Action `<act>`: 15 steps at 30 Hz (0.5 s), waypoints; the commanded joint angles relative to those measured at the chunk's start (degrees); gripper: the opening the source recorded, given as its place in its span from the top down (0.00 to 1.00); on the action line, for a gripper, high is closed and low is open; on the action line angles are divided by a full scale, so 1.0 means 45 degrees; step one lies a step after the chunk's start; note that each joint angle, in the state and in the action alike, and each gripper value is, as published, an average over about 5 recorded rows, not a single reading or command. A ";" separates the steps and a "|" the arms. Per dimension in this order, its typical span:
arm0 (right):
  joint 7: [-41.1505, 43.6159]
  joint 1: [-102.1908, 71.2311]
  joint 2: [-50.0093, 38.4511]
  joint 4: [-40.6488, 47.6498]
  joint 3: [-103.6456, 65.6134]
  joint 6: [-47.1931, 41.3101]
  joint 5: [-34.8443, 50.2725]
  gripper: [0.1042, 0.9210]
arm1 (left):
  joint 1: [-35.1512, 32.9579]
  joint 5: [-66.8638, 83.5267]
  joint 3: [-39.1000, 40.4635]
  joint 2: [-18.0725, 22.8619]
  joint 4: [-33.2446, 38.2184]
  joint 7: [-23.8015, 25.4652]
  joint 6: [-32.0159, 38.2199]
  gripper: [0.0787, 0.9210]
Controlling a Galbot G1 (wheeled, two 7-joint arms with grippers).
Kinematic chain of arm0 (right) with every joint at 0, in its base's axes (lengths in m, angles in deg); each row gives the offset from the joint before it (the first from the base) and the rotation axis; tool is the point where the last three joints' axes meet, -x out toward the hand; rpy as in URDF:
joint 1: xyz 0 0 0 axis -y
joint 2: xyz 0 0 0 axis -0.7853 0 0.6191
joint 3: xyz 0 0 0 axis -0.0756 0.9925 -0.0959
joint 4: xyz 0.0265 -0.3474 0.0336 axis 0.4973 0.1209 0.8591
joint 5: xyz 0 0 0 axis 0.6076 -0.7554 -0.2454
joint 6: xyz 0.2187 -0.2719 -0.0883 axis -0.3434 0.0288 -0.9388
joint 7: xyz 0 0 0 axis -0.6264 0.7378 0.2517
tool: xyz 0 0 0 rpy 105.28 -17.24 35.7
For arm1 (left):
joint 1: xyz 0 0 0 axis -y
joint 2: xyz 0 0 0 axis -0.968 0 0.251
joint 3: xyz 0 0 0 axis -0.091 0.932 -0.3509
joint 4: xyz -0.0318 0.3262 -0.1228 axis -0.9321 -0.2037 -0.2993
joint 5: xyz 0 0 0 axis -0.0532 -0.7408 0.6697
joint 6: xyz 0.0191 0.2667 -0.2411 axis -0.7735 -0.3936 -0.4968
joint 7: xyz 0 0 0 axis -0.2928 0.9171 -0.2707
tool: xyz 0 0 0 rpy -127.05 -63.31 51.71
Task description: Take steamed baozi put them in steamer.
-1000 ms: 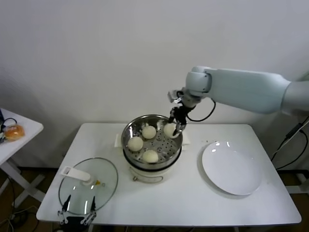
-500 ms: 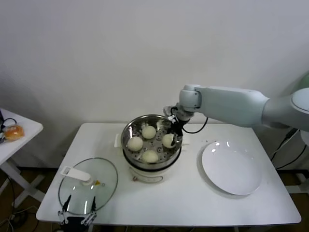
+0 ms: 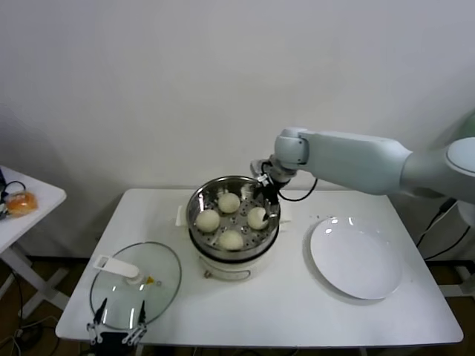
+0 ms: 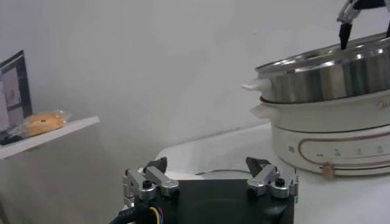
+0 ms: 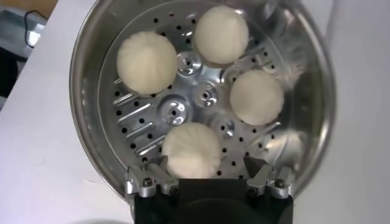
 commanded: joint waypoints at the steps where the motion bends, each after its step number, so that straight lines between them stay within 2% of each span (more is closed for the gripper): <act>1: -0.1374 0.1187 -0.1970 -0.0901 -0.1329 -0.0337 0.0873 0.12 | -0.0090 0.0083 -0.0063 0.0273 0.0205 -0.0013 -0.0012 0.12; 8: -0.6518 -0.4001 -0.5039 -0.3341 -0.8536 -0.1142 0.0769 0.12 | -0.0028 0.0168 -0.0009 0.0265 0.0261 -0.0035 -0.0082 0.12; 15: -0.8826 -0.9055 -0.6772 -0.5543 -1.3470 -0.0700 0.0706 0.12 | -0.0090 0.0132 0.0040 0.0265 0.0321 -0.0039 -0.0007 0.12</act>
